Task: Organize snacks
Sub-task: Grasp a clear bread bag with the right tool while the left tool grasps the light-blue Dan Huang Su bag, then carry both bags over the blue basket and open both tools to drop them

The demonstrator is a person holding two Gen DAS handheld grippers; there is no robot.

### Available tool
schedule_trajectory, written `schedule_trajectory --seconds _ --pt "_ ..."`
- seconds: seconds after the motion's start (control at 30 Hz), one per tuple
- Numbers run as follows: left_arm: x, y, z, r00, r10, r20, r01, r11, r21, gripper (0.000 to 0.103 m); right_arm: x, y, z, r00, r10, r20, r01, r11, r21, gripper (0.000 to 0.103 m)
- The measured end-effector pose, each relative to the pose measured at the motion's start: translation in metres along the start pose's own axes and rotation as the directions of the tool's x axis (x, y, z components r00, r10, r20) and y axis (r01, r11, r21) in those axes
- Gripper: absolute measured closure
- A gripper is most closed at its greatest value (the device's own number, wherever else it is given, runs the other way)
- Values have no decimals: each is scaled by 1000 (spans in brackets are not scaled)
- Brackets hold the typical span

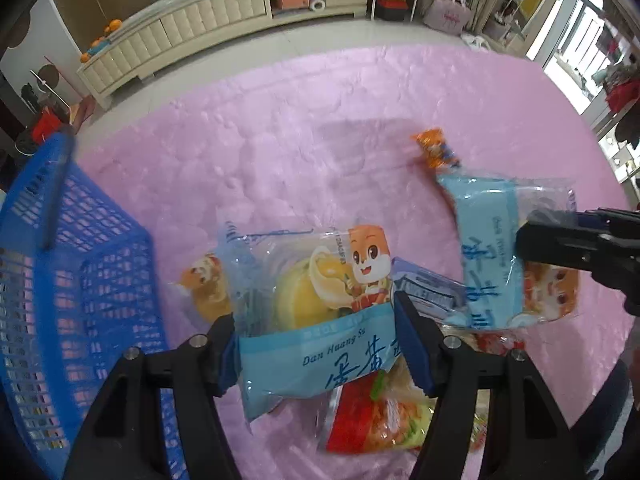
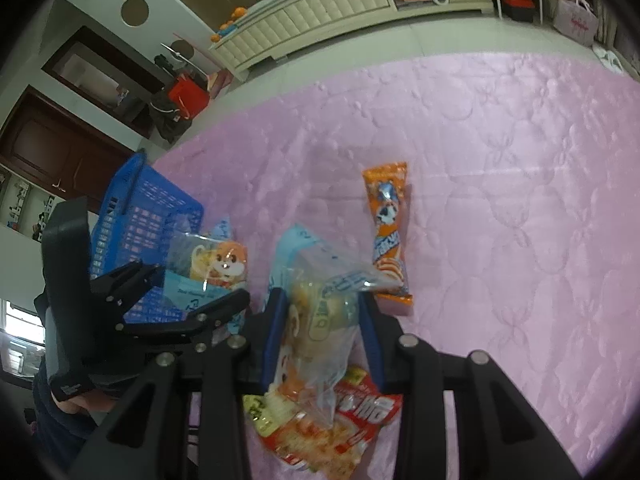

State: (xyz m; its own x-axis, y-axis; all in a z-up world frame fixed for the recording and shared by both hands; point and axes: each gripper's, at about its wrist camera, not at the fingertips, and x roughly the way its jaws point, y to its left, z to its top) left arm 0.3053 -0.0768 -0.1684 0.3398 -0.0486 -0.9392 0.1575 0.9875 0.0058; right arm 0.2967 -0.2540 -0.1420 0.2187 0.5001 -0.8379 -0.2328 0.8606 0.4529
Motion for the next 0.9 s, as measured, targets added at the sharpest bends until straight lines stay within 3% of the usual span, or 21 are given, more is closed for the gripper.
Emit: schedule_trajectory --seconds 0.23,0.53,0.9 --pt "-58 11 -16 995 -20 97 22 1000 -17 39 -37 30 -7 998 -22 67 25 999 -47 64" --pt "-118 49 -41 976 -22 216 32 999 -43 39 -75 82 -18 991 -9 131 24 993 -114 64" --pt "-164 112 -67 962 29 270 6 992 -125 39 -65 152 -4 988 54 141 -24 979 -201 66"
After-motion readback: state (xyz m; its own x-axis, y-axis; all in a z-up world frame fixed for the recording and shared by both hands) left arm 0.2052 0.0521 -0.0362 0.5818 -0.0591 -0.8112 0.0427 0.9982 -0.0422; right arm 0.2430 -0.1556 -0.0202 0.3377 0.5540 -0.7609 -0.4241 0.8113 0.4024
